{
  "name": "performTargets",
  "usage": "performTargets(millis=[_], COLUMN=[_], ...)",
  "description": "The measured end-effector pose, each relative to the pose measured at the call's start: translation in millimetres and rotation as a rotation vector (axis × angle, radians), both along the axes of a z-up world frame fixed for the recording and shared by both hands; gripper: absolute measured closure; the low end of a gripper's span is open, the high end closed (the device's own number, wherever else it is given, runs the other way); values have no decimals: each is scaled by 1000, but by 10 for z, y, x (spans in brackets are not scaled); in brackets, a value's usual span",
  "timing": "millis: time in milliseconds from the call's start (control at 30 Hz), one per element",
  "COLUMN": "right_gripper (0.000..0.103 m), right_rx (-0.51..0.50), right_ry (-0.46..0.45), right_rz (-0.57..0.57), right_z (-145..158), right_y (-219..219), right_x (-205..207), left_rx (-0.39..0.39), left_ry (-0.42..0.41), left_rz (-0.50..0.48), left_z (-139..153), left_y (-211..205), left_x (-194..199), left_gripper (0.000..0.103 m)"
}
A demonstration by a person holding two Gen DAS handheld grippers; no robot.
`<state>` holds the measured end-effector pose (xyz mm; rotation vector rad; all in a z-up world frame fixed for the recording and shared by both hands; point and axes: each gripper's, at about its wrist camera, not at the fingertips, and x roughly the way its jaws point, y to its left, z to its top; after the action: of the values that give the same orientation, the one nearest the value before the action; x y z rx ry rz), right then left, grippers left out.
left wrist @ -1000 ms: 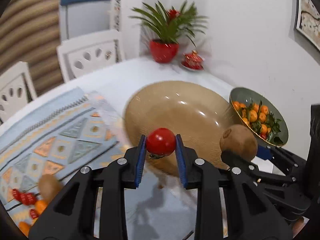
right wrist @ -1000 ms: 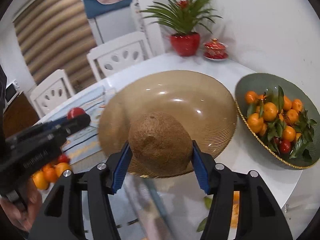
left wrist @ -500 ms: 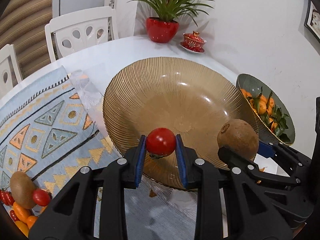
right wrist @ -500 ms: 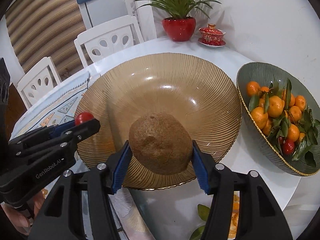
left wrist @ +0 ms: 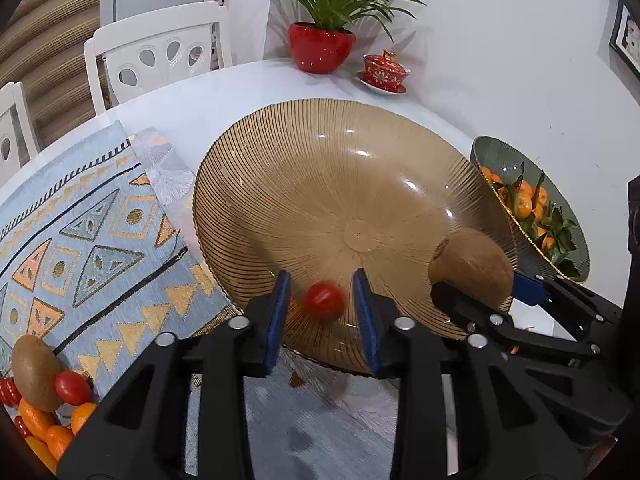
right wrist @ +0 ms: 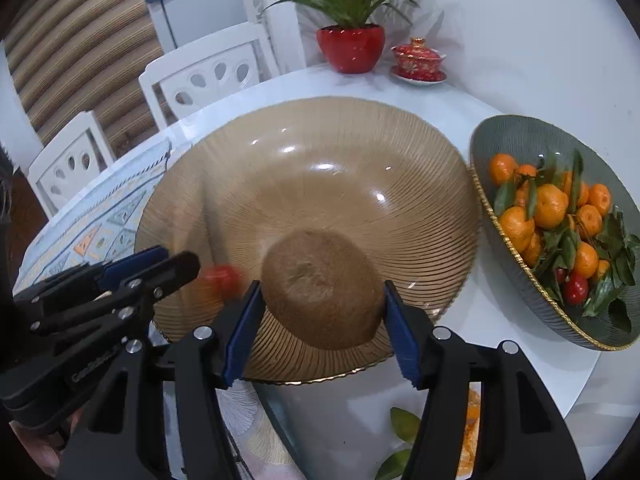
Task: Organize fruits
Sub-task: 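Carry both fruits to the amber glass bowl and open both tools to drop them, then return both tools to the fruit row on the tablecloth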
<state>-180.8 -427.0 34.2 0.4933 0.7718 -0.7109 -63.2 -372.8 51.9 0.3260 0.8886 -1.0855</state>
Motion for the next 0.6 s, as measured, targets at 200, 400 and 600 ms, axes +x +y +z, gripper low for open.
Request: performTargets(millis=[200, 400, 600], right_gripper=[40, 38, 33], right_rx=[-80, -118, -148], right_ry=[-34, -76, -105], right_rz=[-14, 16, 87], right_z=[283, 493, 621], right_y=[120, 343, 708], right_x=[-136, -277, -254], left_rx=[-17, -67, -109], left_ry=[-14, -56, -117], left_rz=[7, 24, 123], left_z=[97, 304, 532], left_y=[127, 553, 1431], left_x=[-65, -188, -263], left_gripper=[57, 46, 34])
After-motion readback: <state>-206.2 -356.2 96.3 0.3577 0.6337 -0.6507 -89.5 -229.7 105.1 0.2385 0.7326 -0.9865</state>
